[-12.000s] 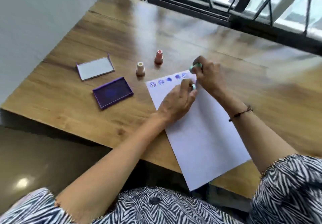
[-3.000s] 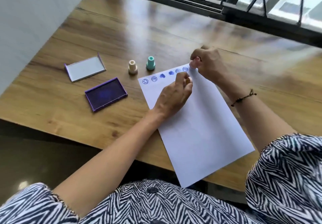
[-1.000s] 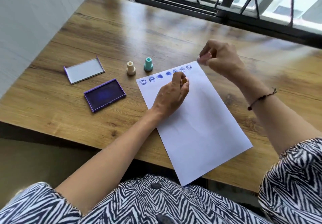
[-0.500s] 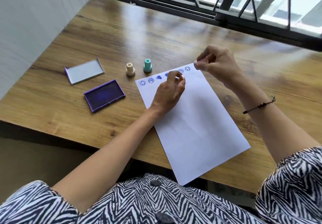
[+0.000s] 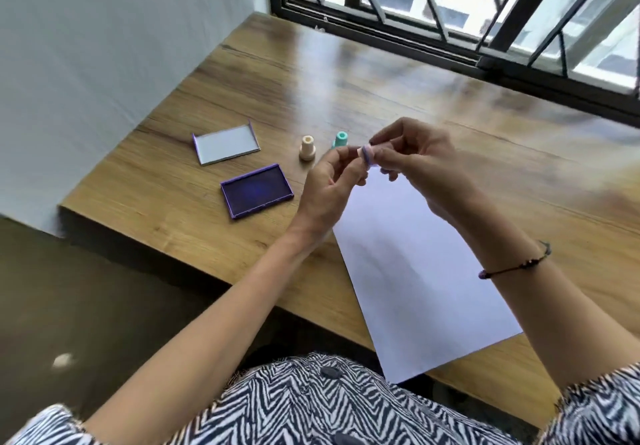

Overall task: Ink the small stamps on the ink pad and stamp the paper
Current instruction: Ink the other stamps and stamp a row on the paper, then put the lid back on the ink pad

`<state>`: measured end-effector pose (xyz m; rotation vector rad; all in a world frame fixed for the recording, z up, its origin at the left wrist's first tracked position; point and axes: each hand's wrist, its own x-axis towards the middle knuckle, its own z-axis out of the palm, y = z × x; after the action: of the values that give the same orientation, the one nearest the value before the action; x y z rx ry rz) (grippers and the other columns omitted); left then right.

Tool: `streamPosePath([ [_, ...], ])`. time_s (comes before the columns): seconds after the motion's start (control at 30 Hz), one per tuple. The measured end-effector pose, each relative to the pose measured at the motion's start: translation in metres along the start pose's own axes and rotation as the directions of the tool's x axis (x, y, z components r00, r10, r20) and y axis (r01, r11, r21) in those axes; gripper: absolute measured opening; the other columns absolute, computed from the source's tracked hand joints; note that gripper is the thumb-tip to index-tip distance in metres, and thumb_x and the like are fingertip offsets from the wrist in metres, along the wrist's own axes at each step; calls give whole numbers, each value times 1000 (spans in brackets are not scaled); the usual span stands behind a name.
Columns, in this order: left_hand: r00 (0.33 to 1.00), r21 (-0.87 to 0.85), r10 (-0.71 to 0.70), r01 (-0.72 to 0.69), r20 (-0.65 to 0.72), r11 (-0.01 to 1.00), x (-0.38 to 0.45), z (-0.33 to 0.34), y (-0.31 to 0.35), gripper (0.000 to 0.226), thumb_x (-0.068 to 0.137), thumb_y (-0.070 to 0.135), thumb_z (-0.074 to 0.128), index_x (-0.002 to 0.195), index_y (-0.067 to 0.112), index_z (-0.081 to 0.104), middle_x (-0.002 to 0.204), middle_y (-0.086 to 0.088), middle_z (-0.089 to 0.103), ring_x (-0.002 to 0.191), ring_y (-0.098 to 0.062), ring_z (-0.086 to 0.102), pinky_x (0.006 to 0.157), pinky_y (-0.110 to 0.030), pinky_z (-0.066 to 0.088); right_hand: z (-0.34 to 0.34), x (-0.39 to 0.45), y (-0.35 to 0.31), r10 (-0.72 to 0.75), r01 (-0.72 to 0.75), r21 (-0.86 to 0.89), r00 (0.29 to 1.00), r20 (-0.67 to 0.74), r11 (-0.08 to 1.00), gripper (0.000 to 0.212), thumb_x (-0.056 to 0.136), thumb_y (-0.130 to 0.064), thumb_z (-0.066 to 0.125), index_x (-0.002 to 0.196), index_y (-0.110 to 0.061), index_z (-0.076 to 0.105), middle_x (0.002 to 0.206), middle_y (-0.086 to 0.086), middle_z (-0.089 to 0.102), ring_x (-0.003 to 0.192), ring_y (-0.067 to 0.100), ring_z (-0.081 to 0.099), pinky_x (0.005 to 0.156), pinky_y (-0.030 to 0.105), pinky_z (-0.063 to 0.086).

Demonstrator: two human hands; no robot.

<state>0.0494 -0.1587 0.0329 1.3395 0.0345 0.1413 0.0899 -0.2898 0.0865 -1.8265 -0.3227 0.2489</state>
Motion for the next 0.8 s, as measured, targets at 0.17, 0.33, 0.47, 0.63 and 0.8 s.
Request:
streamPosePath([
  [0.17, 998, -7, 14, -14, -61, 1000, -8, -15, 7, 10, 88, 14, 55, 95, 10, 61, 75, 2, 63, 65, -5, 57, 65, -16, 48, 18, -2, -1, -62, 62, -26, 998, -5, 998, 13, 77, -15, 73, 74, -21, 62, 64, 5, 63, 56, 11, 56, 50, 24, 45],
  [0.33, 996, 60, 30, -25, -89, 998, -12, -25, 13, 11, 88, 9, 52, 94, 3, 59, 72, -2, 62, 60, -3, 57, 59, -16, 47, 33, -2, 0, -80, 79, -38, 997, -21, 996, 17, 79, -10, 68, 73, -25, 62, 65, 8, 62, 52, 6, 56, 48, 21, 44],
  [0.47, 997, 300, 2, 22, -79, 954, -8, -36, 17, 15, 89, 12, 53, 97, 1, 61, 77, -9, 62, 64, -9, 54, 64, -21, 47, 38, 11, -1, -36, 38, -149, 999, 14, 988, 11, 77, -10, 70, 74, -19, 65, 62, 8, 61, 51, 8, 55, 48, 19, 44],
  [0.63, 980, 472, 71, 26, -186, 881, -3, -52, 21, 24, 88, 14, 55, 109, 4, 59, 104, -13, 68, 83, -16, 61, 79, -28, 49, 27, 67, -7, -118, 38, -498, 984, -131, 867, 12, 75, -5, 61, 84, -3, 69, 77, 14, 73, 67, 16, 62, 68, 26, 52],
  [0.8, 949, 533, 109, 68, -294, 843, -3, -72, 18, 22, 88, 14, 55, 107, 4, 62, 102, -12, 68, 83, -12, 58, 67, -4, 43, 48, 120, -6, -159, 170, -787, 983, 93, 593, 20, 70, -5, 62, 87, -6, 71, 93, 21, 71, 89, 36, 63, 73, 35, 52],
])
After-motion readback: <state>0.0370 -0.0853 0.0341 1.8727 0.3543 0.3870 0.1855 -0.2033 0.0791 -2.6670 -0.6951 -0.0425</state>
